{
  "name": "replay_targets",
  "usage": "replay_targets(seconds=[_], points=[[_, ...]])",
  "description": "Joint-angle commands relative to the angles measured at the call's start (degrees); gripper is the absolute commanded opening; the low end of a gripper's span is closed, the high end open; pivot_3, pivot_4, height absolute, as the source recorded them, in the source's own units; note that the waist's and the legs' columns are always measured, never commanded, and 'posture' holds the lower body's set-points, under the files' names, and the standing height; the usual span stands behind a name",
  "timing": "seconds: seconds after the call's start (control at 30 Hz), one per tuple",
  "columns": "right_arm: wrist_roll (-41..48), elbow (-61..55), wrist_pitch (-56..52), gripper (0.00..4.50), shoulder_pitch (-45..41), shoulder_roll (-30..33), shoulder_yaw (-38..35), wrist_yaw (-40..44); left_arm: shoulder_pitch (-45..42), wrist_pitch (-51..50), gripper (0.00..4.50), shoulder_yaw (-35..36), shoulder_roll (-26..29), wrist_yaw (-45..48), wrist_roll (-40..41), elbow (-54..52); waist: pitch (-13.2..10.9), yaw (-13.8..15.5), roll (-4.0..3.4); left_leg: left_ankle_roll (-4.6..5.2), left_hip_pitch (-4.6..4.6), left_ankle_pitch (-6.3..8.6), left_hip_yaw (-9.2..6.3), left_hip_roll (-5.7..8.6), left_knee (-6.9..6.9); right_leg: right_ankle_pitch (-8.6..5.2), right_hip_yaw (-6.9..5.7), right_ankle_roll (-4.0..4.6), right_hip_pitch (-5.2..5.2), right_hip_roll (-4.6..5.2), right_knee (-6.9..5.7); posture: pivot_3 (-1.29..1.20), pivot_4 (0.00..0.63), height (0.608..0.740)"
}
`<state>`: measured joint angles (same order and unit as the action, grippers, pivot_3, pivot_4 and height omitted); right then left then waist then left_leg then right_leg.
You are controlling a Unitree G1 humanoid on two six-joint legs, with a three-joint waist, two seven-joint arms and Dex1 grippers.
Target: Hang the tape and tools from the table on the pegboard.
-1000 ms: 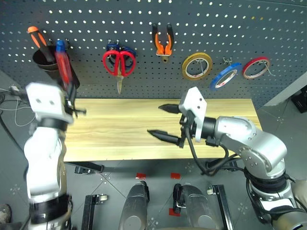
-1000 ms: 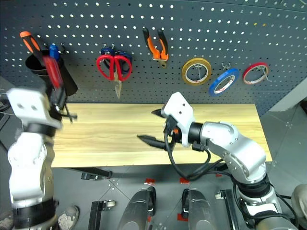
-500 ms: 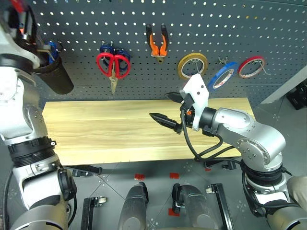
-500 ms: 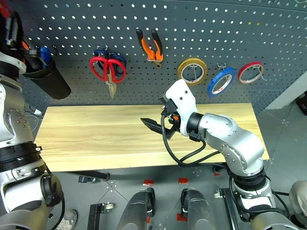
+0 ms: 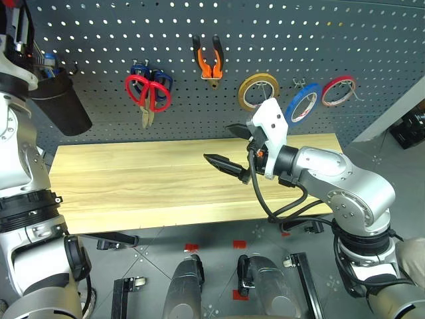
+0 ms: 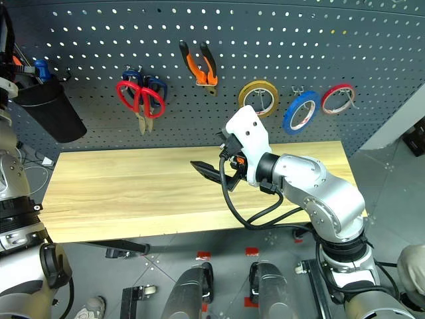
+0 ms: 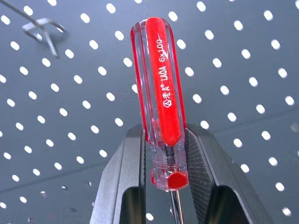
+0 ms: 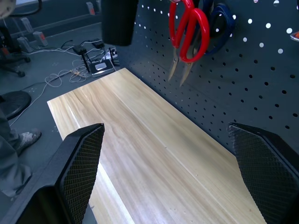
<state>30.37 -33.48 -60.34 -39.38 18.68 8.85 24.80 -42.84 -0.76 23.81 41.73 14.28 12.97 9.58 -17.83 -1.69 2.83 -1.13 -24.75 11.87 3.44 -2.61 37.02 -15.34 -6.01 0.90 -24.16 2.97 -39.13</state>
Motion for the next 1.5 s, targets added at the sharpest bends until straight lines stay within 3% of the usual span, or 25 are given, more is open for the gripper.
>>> replay_targets(seconds=[0.03, 0.23, 0.53, 0.67, 0.77, 1.0, 1.27, 1.5], points=[[-0.1, -1.3, 1.9, 4.5, -0.8, 0.0, 0.4, 0.3, 1.0, 1.8, 0.83, -0.1, 0.4, -0.5, -1.4, -2.9, 0.0, 0.0, 0.01, 0.0, 0.0, -0.01, -0.01, 0.0, 0.0, 0.0, 0.0, 0.0, 0.0, 0.0, -0.01, -0.01, 0.215, 0.74], [-0.7, -1.0, 3.4, 4.5, -1.0, 1.1, 1.6, 1.0, 3.0, 3.3, 0.83, -2.8, -0.2, 1.3, -2.4, -5.2, 0.2, 0.3, 0.23, 0.01, -0.02, -0.02, 0.0, 0.03, 0.01, 0.01, 0.01, 0.02, 0.01, 0.01, 0.03, -0.01, 0.206, 0.74], [5.0, -0.7, 2.7, 4.5, -1.1, -1.9, -2.4, 1.8, 3.1, 5.6, 0.83, -5.4, 0.2, 5.0, -2.7, -10.6, 0.5, 0.9, 0.3, 0.01, -0.02, -0.02, -0.02, 0.04, 0.02, 0.02, -0.01, 0.03, 0.03, 0.02, 0.05, 0.01, 0.199, 0.74], [5.1, -0.2, 3.4, 4.5, -1.5, -1.7, -2.0, 1.7, 1.5, 1.9, 0.83, -1.8, -0.5, 2.0, -0.3, -10.9, 1.1, 1.2, 0.28, 0.01, -0.02, -0.02, -0.03, 0.03, 0.01, 0.02, -0.02, 0.03, 0.03, 0.01, 0.04, 0.02, 0.197, 0.74], [5.8, 0.4, 3.4, 4.5, -2.3, -2.7, -2.8, 1.1, 0.9, 0.1, 0.83, 1.8, 1.0, 1.3, 1.7, -8.9, 1.1, 1.2, 0.29, 0.02, -0.01, -0.03, -0.02, 0.02, 0.03, 0.04, 0.0, 0.06, 0.02, 0.0, 0.0, 0.03, 0.197, 0.74], [9.1, 2.2, 1.0, 4.5, -5.5, -7.5, -4.7, -1.8, 0.7, 5.5, 0.83, 2.9, 3.4, 3.4, 0.2, -1.3, 1.4, 1.8, 0.33, 0.03, -0.01, -0.04, -0.04, 0.04, 0.05, 0.04, -0.02, 0.07, 0.05, 0.01, 0.01, 0.03, 0.196, 0.74], [6.1, 2.5, 3.5, 4.5, -6.5, -8.2, 0.3, -1.8, -2.7, 14.1, 0.83, 0.6, 0.8, 2.1, -1.6, 10.7, 1.5, 2.0, 0.48, 0.05, -0.02, -0.04, -0.06, 0.06, 0.07, 0.05, -0.04, 0.07, 0.06, 0.01, 0.01, 0.02, 0.198, 0.74], [5.6, 2.1, 4.2, 4.5, -6.2, -8.5, 2.1, -2.0, -3.9, 16.4, 0.83, 0.0, -0.8, 1.1, -1.9, 14.1, 1.5, 1.9, 0.51, 0.05, -0.02, -0.05, -0.04, 0.06, 0.08, 0.06, -0.04, 0.08, 0.05, 0.01, 0.0, 0.01, 0.199, 0.74]])
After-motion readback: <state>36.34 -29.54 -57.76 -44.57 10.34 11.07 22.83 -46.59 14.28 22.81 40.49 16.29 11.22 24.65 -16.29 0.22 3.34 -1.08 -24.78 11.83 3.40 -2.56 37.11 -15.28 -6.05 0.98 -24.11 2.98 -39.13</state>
